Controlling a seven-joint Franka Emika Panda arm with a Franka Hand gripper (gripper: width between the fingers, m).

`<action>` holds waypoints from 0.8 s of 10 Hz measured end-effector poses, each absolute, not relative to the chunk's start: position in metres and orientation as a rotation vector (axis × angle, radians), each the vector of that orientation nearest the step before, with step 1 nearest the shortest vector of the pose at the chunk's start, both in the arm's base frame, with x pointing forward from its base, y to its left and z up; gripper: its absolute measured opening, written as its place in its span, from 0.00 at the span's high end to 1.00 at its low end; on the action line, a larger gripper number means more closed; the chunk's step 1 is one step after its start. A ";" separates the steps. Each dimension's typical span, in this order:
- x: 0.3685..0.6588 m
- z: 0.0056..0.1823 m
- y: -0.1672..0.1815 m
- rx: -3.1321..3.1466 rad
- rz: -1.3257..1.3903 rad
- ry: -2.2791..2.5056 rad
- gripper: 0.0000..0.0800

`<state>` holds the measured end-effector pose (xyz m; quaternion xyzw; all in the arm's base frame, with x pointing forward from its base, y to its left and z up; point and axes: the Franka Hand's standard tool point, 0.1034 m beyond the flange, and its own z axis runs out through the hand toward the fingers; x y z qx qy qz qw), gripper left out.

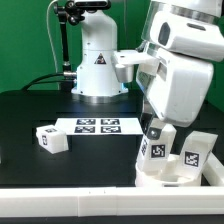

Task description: Assemble stool

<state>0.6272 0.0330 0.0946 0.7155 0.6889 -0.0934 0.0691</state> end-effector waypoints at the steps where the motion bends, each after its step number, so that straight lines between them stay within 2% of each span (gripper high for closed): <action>1: 0.627 0.095 0.033 2.242 -0.270 1.967 0.58; 8: 0.626 0.094 0.032 2.754 -0.171 1.032 0.58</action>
Offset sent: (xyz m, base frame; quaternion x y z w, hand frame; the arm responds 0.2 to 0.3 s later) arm -0.0119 -0.0075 -0.0082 0.0044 0.0137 0.3553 0.9346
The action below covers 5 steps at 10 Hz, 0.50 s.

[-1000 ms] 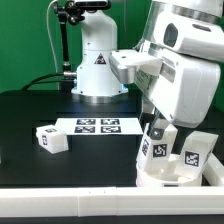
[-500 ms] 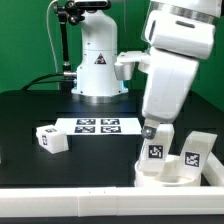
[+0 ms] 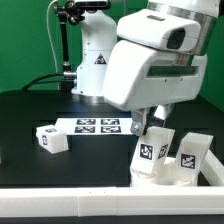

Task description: Assemble stool

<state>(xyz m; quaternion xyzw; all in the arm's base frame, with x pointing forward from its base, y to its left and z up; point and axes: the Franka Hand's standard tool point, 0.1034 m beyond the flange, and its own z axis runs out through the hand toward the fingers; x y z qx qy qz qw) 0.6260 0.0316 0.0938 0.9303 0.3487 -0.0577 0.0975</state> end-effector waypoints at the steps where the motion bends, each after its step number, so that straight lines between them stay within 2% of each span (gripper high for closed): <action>1: 0.626 0.094 0.032 2.796 -0.157 0.899 0.58; 5: 0.626 0.093 0.036 2.924 -0.093 0.303 0.58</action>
Offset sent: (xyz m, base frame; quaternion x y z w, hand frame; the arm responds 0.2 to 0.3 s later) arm -0.0060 0.0069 -0.0066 0.0253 -0.0001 0.2608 0.9651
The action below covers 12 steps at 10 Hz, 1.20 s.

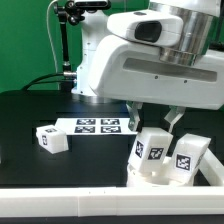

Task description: Assemble stool

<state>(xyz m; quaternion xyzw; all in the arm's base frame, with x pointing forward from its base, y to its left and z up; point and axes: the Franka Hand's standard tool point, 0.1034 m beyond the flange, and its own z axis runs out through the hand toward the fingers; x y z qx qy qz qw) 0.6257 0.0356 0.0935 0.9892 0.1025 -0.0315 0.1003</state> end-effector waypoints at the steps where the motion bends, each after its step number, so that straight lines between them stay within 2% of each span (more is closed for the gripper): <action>1: 0.625 0.093 0.039 2.953 -0.074 0.074 0.58; 12: 0.624 0.092 0.060 2.840 -0.005 -0.969 0.58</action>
Offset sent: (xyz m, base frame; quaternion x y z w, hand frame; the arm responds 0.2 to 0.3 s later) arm -0.0074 0.0073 -0.0035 0.0092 0.0141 0.2494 0.9683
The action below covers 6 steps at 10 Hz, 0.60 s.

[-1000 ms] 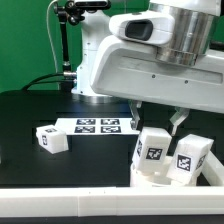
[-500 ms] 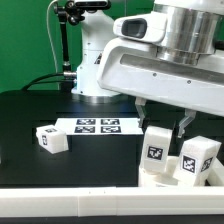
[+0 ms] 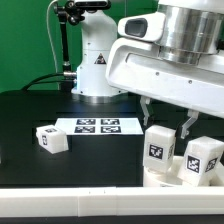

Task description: Assemble stool

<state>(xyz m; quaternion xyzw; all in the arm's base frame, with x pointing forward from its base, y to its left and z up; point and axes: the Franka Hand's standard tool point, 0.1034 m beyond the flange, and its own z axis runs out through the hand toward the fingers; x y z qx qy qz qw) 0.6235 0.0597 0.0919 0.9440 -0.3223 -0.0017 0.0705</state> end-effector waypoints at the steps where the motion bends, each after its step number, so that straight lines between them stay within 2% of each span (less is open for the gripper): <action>1: 0.624 0.091 0.060 2.813 0.001 -1.074 0.58; 6: 0.623 0.090 0.059 2.568 0.099 -1.697 0.58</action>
Offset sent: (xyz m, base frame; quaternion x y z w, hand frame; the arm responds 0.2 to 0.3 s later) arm -0.0148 -0.0096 -0.0082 0.0234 0.0275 0.2218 0.9744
